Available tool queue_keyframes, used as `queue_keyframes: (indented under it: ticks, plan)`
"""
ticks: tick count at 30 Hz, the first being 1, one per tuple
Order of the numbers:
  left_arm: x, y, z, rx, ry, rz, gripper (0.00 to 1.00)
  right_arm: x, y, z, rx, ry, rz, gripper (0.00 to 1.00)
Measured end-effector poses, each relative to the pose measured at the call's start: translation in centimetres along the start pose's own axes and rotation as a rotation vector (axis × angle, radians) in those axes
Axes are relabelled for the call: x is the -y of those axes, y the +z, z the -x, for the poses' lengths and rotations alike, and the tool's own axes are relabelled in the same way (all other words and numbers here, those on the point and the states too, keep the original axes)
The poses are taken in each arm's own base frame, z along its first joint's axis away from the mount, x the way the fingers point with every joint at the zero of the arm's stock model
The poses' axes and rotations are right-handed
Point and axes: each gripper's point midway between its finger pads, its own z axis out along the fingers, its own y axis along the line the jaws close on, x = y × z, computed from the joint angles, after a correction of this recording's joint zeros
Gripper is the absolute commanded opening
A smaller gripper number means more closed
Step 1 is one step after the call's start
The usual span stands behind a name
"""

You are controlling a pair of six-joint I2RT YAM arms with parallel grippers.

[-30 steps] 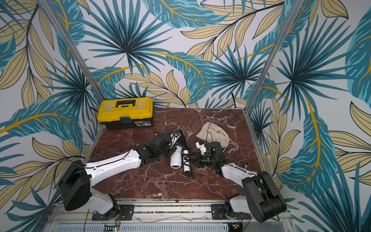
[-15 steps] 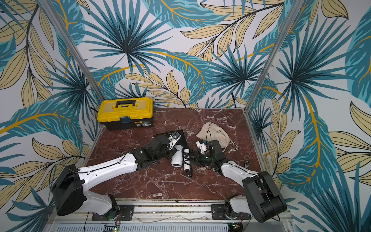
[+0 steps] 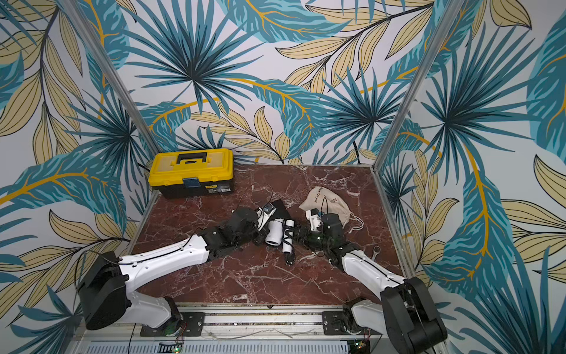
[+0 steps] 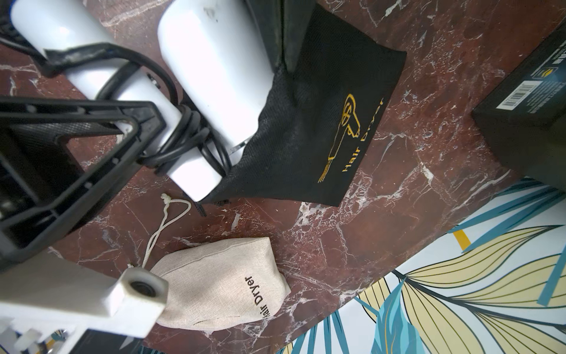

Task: Pack away hair dryers
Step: Place the hair dryer in the drawstring bag.

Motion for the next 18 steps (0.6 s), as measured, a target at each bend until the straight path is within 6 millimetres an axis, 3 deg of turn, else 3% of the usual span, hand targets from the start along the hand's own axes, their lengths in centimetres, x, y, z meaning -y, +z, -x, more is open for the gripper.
queue_keyframes:
  ticks: [6,18]
  plan:
    - [0.7,0.0,0.0,0.001,-0.020,-0.033,0.03,1.8,1.1,0.0,-0.005,0.074,-0.035,0.07]
    - [3.5,0.8,-1.0,-0.030,0.012,-0.090,0.03,1.4,2.5,0.6,-0.010,0.143,0.028,0.08]
